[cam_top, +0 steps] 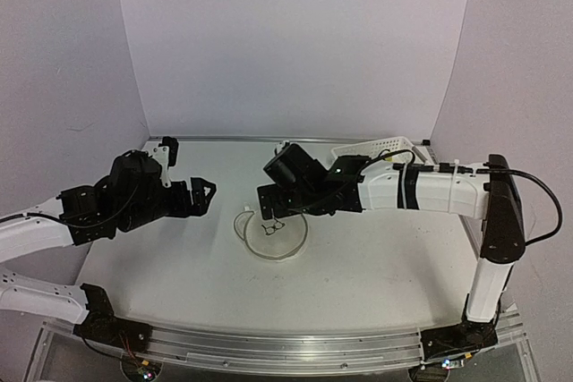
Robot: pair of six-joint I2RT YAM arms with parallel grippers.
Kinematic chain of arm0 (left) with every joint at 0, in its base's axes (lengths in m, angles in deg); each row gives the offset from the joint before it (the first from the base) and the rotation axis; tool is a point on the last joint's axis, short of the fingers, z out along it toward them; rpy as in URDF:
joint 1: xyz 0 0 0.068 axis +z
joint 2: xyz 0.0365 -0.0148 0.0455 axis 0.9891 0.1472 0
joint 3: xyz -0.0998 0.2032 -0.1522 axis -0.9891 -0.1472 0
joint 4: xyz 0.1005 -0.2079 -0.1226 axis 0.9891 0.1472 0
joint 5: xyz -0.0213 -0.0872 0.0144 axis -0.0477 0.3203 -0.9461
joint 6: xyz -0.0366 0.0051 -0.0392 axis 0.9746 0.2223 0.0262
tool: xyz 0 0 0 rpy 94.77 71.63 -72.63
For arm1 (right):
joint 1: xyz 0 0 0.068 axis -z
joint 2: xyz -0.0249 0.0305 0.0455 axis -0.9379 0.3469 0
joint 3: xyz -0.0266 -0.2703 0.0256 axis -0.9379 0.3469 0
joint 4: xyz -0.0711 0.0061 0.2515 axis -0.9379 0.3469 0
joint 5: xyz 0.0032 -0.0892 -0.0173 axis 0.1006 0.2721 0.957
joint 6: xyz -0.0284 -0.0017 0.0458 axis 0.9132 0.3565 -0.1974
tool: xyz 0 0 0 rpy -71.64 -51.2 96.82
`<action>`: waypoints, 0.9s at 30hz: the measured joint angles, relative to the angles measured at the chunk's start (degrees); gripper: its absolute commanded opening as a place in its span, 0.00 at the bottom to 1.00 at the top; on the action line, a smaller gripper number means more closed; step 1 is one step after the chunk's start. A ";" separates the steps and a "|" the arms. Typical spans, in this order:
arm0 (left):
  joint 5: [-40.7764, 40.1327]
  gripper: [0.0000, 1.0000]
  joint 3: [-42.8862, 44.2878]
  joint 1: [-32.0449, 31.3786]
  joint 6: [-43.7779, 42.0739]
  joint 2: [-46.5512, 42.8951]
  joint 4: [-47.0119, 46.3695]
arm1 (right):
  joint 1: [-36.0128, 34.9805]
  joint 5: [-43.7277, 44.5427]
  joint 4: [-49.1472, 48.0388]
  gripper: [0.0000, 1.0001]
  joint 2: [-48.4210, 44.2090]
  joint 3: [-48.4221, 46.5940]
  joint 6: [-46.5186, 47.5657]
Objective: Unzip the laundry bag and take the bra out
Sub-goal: Reset both arms
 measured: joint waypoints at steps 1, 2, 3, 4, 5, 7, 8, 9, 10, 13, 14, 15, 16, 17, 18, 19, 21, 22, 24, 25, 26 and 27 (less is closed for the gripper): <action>0.79 1.00 0.44 1.49 -0.46 0.55 0.13 | 0.79 0.28 -0.04 0.98 -0.70 0.98 0.02; 1.99 1.00 0.98 3.23 -1.09 1.14 0.33 | 1.73 0.50 -0.04 0.98 -1.46 1.99 0.02; 2.93 1.00 1.33 4.76 -1.44 1.64 0.37 | 2.62 0.55 -0.09 0.98 -2.14 2.82 0.02; 4.42 1.00 1.88 6.73 -1.92 2.36 0.52 | 3.80 0.59 -0.22 0.98 -3.02 3.96 0.02; 5.60 1.00 2.40 8.57 -2.56 3.15 0.81 | 5.01 0.57 -0.46 0.98 -4.00 5.16 0.00; 7.72 1.00 3.93 11.69 -3.74 4.90 1.90 | 7.67 0.52 -0.61 0.98 -6.38 8.00 0.02; 8.48 1.00 4.70 12.74 -4.28 5.64 2.40 | 9.22 0.42 -1.16 0.98 -7.80 9.64 0.04; 9.64 1.00 5.77 14.03 -4.85 6.64 2.99 | 10.38 0.35 -1.44 0.98 -9.05 10.99 0.07; 10.97 1.00 6.84 15.47 -5.64 7.78 3.41 | 12.33 -0.02 -2.12 0.98 -11.10 13.31 0.20; 15.23 1.00 9.42 20.35 -6.51 10.69 3.85 | 17.07 -1.55 -4.20 0.98 -17.07 19.50 0.50; 16.96 1.00 10.01 22.64 -6.69 11.61 3.91 | 18.84 -2.21 -4.85 0.98 -19.39 21.75 0.87; 18.80 0.99 10.58 25.22 -6.71 12.57 4.13 | 20.59 -2.84 -5.68 0.98 -21.73 23.91 1.53; 20.26 1.00 10.84 27.34 -6.71 13.31 4.35 | 22.32 -3.28 -6.82 0.98 -24.00 26.08 2.32; 21.49 1.00 11.02 29.07 -6.64 13.84 4.74 | 23.98 -3.76 -8.22 0.98 -26.27 28.24 3.43; 22.91 1.00 11.21 31.01 -6.54 14.38 5.18 | 25.18 -4.04 -9.16 0.98 -28.02 29.90 4.48; 24.50 1.00 11.39 33.03 -6.27 14.93 5.53 | 26.71 -4.70 -11.19 0.98 -30.56 32.52 5.97; 26.80 0.99 12.09 36.17 -6.03 15.58 6.73 | 29.03 -5.27 -13.81 0.98 -34.91 36.85 8.35; 27.67 1.00 12.59 37.40 -5.92 15.78 7.06 | 30.21 -5.44 -14.99 0.98 -36.98 38.93 9.38; 28.57 1.00 14.05 39.36 -5.95 15.93 7.98 | 32.57 -5.73 -16.94 0.98 -40.70 42.42 10.97; 28.70 1.00 14.86 40.19 -6.03 15.93 8.28 | 34.03 -5.86 -17.84 0.98 -42.97 44.33 11.89; 28.65 1.00 15.67 40.85 -6.16 15.93 8.46 | 35.04 -5.77 -18.21 0.98 -44.57 45.48 12.46; 28.48 1.00 16.48 41.31 -6.34 15.91 8.76 | 36.44 -5.77 -18.84 0.98 -46.64 46.86 13.33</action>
